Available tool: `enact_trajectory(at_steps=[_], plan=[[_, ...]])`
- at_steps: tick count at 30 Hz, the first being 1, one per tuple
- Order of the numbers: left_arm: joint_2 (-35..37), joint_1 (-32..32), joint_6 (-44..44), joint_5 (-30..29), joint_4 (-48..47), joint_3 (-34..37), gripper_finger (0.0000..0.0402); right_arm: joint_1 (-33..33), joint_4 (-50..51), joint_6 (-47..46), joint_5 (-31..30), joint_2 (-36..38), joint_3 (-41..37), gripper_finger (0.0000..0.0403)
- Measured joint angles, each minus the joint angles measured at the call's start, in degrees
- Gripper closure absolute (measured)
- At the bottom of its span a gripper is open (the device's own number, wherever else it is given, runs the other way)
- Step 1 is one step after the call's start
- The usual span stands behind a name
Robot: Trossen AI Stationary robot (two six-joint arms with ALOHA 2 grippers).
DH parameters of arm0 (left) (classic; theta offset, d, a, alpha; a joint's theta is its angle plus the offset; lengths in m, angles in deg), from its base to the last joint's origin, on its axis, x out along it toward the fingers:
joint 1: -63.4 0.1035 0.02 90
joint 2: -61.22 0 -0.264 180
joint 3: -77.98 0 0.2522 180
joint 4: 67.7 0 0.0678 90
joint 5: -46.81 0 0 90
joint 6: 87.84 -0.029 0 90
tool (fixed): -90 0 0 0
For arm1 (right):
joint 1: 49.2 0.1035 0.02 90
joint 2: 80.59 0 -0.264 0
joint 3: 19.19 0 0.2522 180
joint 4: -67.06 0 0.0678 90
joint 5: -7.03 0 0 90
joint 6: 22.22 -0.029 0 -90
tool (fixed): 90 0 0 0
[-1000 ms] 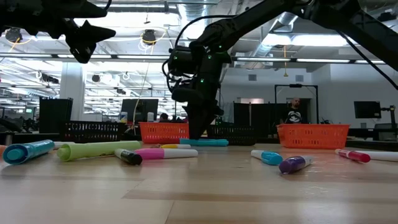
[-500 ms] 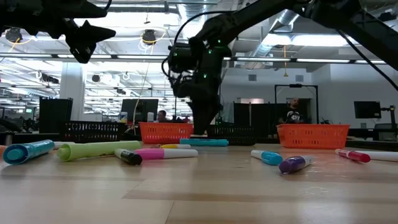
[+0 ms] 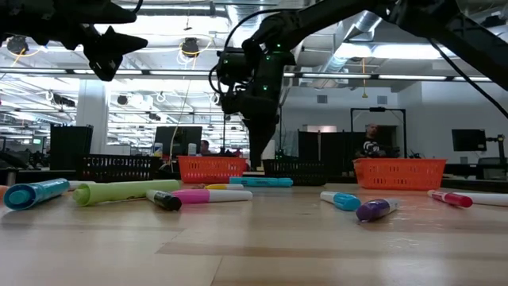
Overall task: Pick & Place Markers
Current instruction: Put the top large light blue highlighter pen into the left orange bin
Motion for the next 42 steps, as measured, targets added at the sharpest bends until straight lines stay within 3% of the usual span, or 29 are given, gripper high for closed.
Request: enact_trajectory(at_steps=[12, 17, 21, 30, 42], plan=[[0.0, 0.0, -5.3, 0.0, -0.2, 0.0, 0.0216, 1.0, -0.3, 3.1, 0.1, 0.0, -4.3, 0.0304], [0.0, 0.0, -5.2, 0.0, -0.2, 0.0, 0.0216, 1.9, -4.8, 2.9, -5.6, -0.2, -7.8, 0.0304], [0.0, 0.0, -5.2, 0.0, -0.2, 0.0, 0.0216, 1.9, -5.2, 2.9, -5.8, -0.2, -8.1, 0.0304], [0.0, 0.0, -5.2, 0.0, 0.2, 0.0, 0.0216, 2.8, 2.0, 5.5, -4.4, 0.2, -2.5, 0.0304], [0.0, 0.0, -5.2, 0.0, 0.2, 0.1, 0.0216, -0.4, -4.3, 12.2, -7.5, -0.1, -3.1, 0.0304]])
